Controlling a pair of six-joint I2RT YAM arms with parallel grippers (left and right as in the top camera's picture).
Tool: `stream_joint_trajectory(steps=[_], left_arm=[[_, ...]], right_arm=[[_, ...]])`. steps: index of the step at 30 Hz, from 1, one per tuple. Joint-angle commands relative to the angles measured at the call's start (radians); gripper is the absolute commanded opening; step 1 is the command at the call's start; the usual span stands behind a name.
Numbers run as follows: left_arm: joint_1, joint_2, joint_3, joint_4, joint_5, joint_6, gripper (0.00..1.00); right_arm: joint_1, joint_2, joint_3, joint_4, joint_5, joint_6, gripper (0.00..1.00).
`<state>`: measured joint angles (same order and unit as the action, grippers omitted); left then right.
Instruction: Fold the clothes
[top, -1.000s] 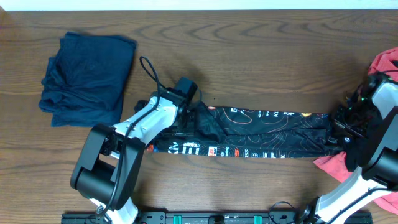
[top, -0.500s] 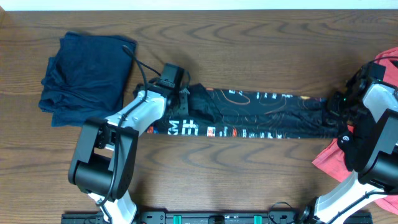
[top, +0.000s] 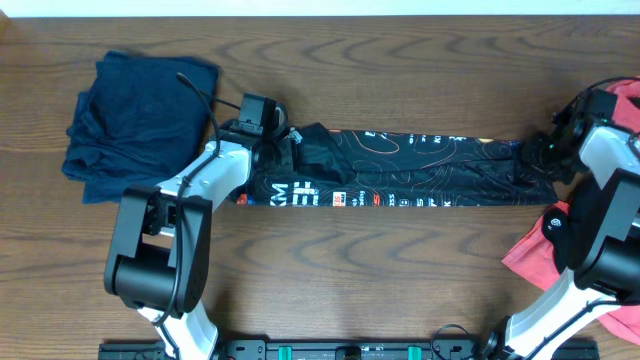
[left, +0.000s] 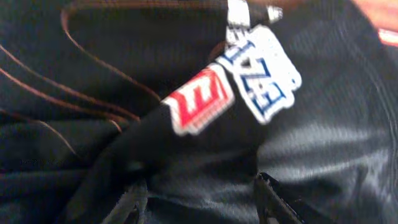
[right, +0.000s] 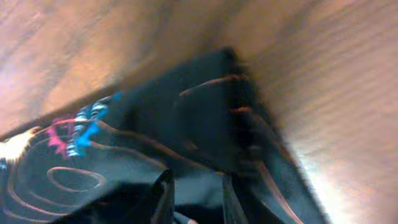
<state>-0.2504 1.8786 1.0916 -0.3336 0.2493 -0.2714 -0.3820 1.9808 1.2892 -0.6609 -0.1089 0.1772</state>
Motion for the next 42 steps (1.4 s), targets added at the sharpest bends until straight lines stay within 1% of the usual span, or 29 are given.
stream_joint_trajectory(steps=[1, 3, 6, 8, 9, 10, 12, 16, 20, 22, 24, 25, 27, 28, 29, 30, 31, 32, 35, 39, 42], left_arm=[[0.003, -0.038, -0.024, -0.05, 0.013, 0.024, 0.58], [0.003, -0.08, -0.024, -0.069, 0.013, 0.024, 0.58], [0.0, -0.15, -0.024, -0.115, 0.018, 0.023, 0.58], [-0.004, -0.182, -0.024, -0.151, 0.029, 0.023, 0.59], [-0.009, -0.199, -0.024, -0.175, 0.031, 0.023, 0.62], [-0.013, -0.211, -0.024, -0.195, 0.031, 0.023, 0.64], [-0.023, -0.222, -0.024, -0.228, 0.031, 0.023, 0.66], [-0.044, -0.223, -0.025, -0.261, 0.031, 0.024, 0.67], [-0.055, -0.223, -0.025, -0.259, 0.031, 0.023, 0.68], [-0.055, -0.223, -0.025, -0.26, 0.031, 0.023, 0.68], [-0.055, -0.223, -0.025, -0.26, 0.031, 0.024, 0.68], [-0.055, -0.223, -0.025, -0.26, 0.031, 0.024, 0.68], [-0.055, -0.223, -0.025, -0.26, 0.031, 0.024, 0.68], [-0.055, -0.223, -0.025, -0.26, 0.031, 0.024, 0.68], [-0.055, -0.223, -0.025, -0.26, 0.031, 0.024, 0.68], [-0.055, -0.223, -0.025, -0.26, 0.031, 0.024, 0.68], [-0.055, -0.223, -0.025, -0.26, 0.031, 0.024, 0.68], [-0.055, -0.223, -0.025, -0.26, 0.031, 0.024, 0.68], [-0.055, -0.223, -0.025, -0.261, 0.031, 0.024, 0.68], [-0.055, -0.223, -0.025, -0.261, 0.031, 0.024, 0.67], [-0.055, -0.231, -0.025, -0.264, 0.031, 0.024, 0.66]], right_arm=[[-0.03, 0.007, 0.1, -0.054, 0.061, -0.043, 0.28], [-0.038, 0.007, 0.146, -0.097, 0.061, -0.074, 0.3], [-0.042, 0.007, 0.198, -0.168, 0.075, -0.108, 0.38], [-0.041, 0.007, 0.202, -0.207, 0.074, -0.144, 0.42], [-0.041, 0.007, 0.2, -0.237, 0.075, -0.169, 0.44], [-0.041, 0.009, 0.193, -0.256, 0.075, -0.187, 0.48], [-0.042, 0.009, 0.169, -0.276, 0.075, -0.221, 0.53], [-0.041, 0.009, 0.08, -0.206, 0.075, -0.27, 0.63], [-0.041, 0.01, -0.007, -0.109, 0.069, -0.27, 0.68], [-0.042, 0.01, -0.046, -0.058, 0.026, -0.27, 0.7], [-0.041, 0.01, -0.073, -0.028, -0.021, -0.27, 0.7], [-0.04, 0.01, -0.083, -0.019, -0.04, -0.272, 0.69], [-0.034, 0.01, -0.095, -0.014, -0.058, -0.272, 0.61], [-0.029, 0.01, -0.095, -0.017, -0.056, -0.272, 0.55], [-0.023, 0.01, -0.095, -0.021, -0.056, -0.272, 0.45], [-0.021, 0.01, -0.095, -0.023, -0.056, -0.272, 0.39], [-0.02, 0.01, -0.095, -0.024, -0.056, -0.272, 0.28], [-0.02, 0.01, -0.095, -0.027, -0.056, -0.272, 0.2], [-0.019, 0.01, -0.095, -0.027, -0.056, -0.272, 0.01], [-0.02, 0.009, -0.089, -0.026, -0.039, -0.27, 0.01], [-0.025, 0.009, -0.056, -0.046, 0.047, -0.221, 0.01]])
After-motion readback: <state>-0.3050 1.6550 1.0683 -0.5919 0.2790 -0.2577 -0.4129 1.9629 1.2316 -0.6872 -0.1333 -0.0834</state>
